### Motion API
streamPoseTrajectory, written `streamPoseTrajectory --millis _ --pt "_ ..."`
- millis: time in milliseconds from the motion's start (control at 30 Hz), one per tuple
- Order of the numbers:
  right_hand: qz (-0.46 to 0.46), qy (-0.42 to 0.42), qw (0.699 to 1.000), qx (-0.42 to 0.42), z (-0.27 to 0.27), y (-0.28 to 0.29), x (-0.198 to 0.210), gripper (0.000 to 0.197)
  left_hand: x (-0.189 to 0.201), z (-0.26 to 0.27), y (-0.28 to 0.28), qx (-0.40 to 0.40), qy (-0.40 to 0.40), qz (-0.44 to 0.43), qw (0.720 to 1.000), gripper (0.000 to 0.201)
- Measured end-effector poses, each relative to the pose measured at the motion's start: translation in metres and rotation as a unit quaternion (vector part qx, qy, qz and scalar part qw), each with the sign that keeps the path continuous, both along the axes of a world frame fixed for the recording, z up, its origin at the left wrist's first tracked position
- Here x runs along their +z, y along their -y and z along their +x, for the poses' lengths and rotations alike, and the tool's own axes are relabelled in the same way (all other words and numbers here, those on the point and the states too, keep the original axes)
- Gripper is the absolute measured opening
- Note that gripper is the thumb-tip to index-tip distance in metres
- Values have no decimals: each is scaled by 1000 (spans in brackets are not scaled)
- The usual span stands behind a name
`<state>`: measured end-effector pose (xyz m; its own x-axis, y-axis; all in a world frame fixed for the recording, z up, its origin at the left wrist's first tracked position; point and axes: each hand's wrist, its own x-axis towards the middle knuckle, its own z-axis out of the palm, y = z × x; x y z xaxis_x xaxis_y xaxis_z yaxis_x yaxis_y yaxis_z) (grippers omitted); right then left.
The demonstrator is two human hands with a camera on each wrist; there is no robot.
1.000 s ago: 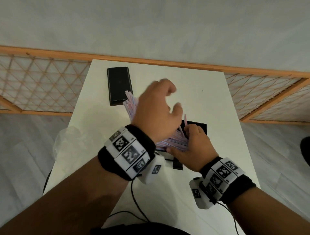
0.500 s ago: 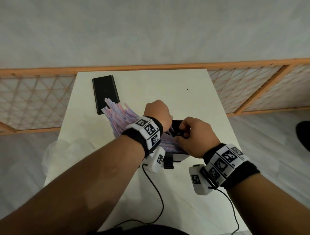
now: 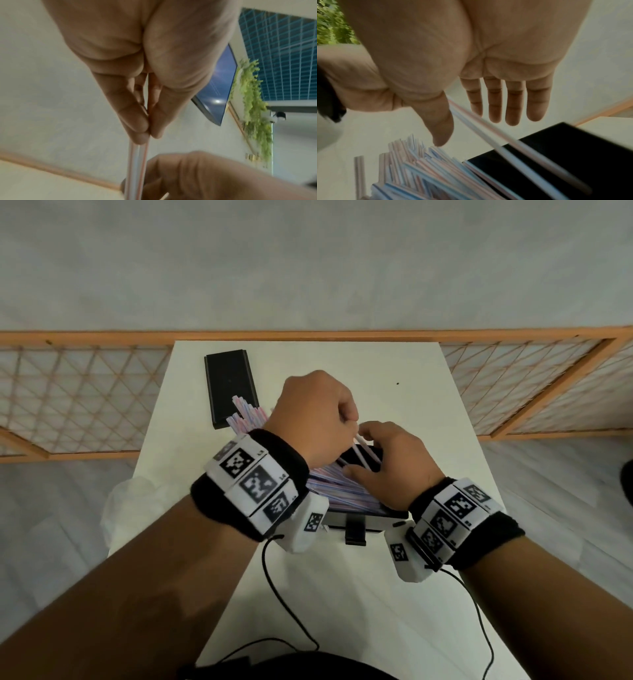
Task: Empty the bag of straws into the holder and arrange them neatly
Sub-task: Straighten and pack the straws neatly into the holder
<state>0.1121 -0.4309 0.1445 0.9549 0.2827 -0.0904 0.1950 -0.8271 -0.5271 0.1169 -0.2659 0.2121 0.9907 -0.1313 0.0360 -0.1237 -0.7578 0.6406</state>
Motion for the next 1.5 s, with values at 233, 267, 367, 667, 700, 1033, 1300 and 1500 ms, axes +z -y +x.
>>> streamPoseTrajectory --millis 233,267,367,667,700,1033,1300,1500 --pt "44 -41 998 19 5 -22 -8 23 7 -12 -50 69 40 -181 980 22" --pt "33 -45 998 31 2 -23 -11 29 3 -12 -60 122 84 -228 962 22" --pt "14 -48 997 54 -7 -21 -25 46 -14 -11 -89 275 185 -340 880 20" --pt "-57 -146 986 56 -3 -34 -53 122 -100 -15 -89 193 -145 -587 773 97" --pt "-50 -146 987 49 -2 -38 -53 119 -105 -15 -86 157 -146 -581 785 106" --pt "-19 -78 997 17 -3 -49 -58 112 -104 -9 -78 63 -114 -519 845 91" --pt "132 -84 987 23 -4 -51 -42 88 -90 2 -67 -6 -125 -521 845 48" --pt "220 46 975 2 -9 -56 -39 70 -63 11 -77 -106 -67 -506 853 40"
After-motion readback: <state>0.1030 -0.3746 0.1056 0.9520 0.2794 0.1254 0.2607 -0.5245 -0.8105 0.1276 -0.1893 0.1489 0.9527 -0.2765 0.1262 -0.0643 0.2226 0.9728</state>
